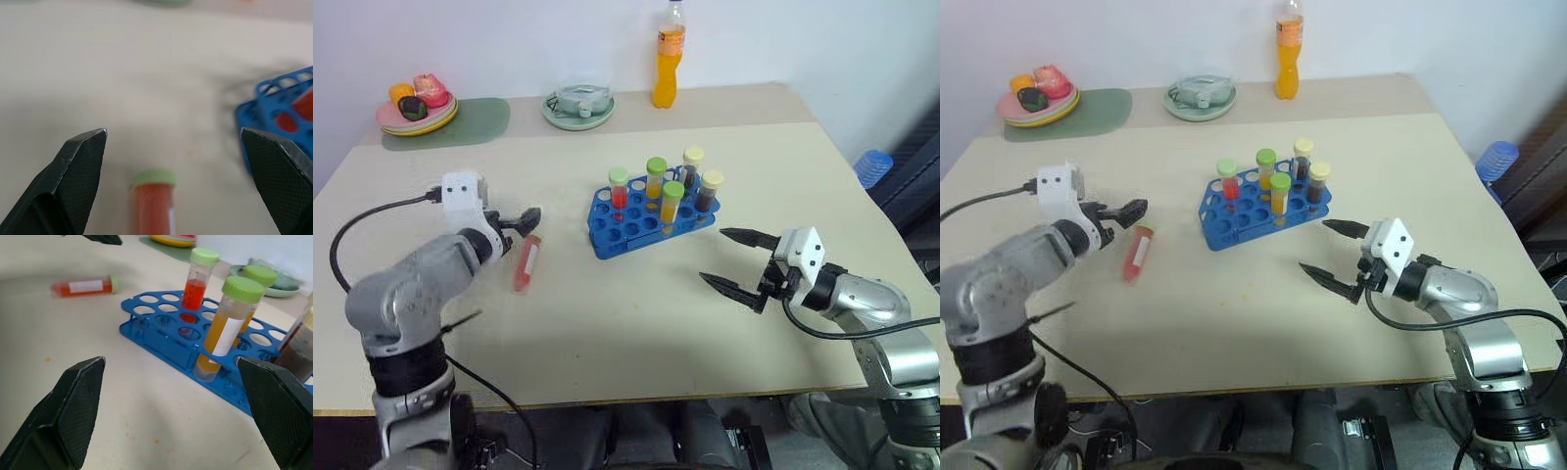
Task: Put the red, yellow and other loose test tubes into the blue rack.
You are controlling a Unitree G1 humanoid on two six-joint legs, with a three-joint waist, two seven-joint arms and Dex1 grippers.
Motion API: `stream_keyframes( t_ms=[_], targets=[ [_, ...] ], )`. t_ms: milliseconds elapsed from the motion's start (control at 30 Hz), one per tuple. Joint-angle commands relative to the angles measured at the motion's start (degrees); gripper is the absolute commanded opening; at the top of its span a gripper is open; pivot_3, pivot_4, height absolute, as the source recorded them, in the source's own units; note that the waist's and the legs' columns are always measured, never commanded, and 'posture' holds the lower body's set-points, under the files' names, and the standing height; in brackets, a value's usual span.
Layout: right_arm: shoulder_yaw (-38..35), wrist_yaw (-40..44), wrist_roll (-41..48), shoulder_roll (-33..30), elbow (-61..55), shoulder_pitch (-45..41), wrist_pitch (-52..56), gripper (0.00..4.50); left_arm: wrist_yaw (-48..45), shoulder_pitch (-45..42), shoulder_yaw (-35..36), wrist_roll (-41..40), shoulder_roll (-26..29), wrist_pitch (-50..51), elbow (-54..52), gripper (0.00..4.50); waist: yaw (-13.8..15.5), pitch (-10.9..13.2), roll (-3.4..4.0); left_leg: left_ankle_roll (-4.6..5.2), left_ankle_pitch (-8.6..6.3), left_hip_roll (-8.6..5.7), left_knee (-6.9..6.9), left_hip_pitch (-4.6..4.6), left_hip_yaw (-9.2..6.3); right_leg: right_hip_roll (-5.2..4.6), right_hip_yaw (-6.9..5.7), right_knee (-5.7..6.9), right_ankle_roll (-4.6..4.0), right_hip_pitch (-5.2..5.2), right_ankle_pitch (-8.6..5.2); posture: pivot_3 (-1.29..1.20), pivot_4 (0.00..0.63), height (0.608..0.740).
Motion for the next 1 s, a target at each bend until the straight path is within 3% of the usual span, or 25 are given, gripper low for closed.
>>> stream_keyframes(
  t_ms=[33, 400, 667, 1000],
  targets=[
    [-1.8, 1.7, 1.1, -1.0, 0.2, -1.1, -1.7, 4.41, 3.9, -6.0, 2.8, 1.2, 0.1, 10.9, 4.2, 4.5, 0.3, 0.0, -0.01, -0.01, 0.0, 0.0, 0.0, 0.0, 0.0, 0.0, -0.01, 0.0, 0.0, -0.01, 0.0, 0.0, 0.15, 0.74],
    [-1.5, 2.4, -0.1, -0.5, 2.3, -2.4, -3.3, 4.41, 17.3, -17.9, -5.4, -10.7, 7.0, 11.4, 27.2, 4.5, 0.6, 0.0, -0.03, -0.03, 0.01, 0.0, 0.03, -0.01, -0.01, 0.0, 0.0, 0.02, 0.0, -0.04, 0.0, 0.0, 0.15, 0.74],
    [-2.4, 0.8, -0.6, -1.9, -1.6, -0.9, -1.2, 4.41, 30.5, -25.6, -10.8, -26.8, 11.2, 11.4, 47.0, 4.5, 0.4, 0.0, -0.04, -0.05, 0.01, 0.0, 0.02, -0.01, -0.02, 0.0, 0.01, 0.07, 0.01, -0.1, 0.0, 0.0, 0.15, 0.74],
    [-3.6, 0.3, 1.2, -2.7, -5.6, 1.7, 1.8, 4.41, 42.9, -28.6, -16.8, -40.3, 13.4, 11.4, 56.4, 4.5, 0.4, 0.0, -0.04, -0.05, 0.01, -0.03, 0.05, 0.0, -0.03, -0.01, 0.02, 0.09, 0.01, -0.09, 0.01, 0.0, 0.15, 0.74]
  ],
)
